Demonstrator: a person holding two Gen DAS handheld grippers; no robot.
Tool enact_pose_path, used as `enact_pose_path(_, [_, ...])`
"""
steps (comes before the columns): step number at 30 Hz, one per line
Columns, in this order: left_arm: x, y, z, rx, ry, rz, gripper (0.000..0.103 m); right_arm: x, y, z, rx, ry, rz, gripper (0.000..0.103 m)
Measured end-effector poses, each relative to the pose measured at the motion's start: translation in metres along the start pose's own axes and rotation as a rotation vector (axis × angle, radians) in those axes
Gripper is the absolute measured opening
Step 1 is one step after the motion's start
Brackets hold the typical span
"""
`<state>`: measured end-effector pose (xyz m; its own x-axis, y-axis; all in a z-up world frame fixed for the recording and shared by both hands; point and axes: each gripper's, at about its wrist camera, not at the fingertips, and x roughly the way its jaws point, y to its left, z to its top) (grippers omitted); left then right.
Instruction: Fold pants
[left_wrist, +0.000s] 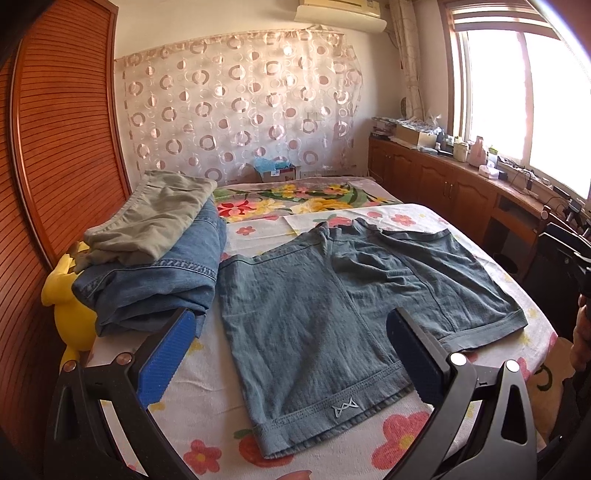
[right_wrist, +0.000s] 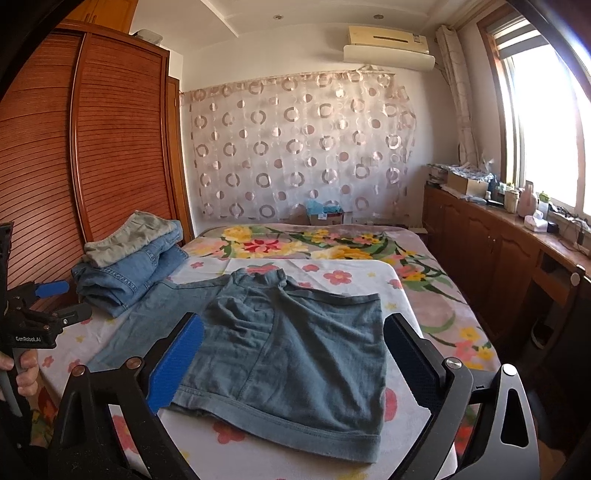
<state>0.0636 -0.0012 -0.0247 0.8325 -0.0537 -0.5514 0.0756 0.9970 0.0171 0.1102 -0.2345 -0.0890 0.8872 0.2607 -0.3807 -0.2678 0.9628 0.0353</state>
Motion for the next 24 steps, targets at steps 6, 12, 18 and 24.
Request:
enact_pose_path(6, [0.017, -0.005, -0.002, 0.008, 0.031, -0.046, 0.103, 0.012, -0.005, 0.003, -0.017, 0.042, 0.009, 0.092])
enact_pose_path(12, [0.024, -0.013, -0.001, 0.025, 0.048, -0.081, 0.103, 0.029, -0.018, 0.009, -0.027, 0.105, 0.014, 0.082])
enact_pose_path(18, [0.026, -0.020, 0.000, 0.029, 0.055, -0.118, 0.103, 0.053, -0.037, 0.025, -0.017, 0.201, 0.024, 0.067])
enact_pose_path(24, [0.030, -0.025, -0.001, 0.022, 0.070, -0.152, 0.103, 0.088, -0.062, 0.043, 0.016, 0.315, 0.021, 0.051])
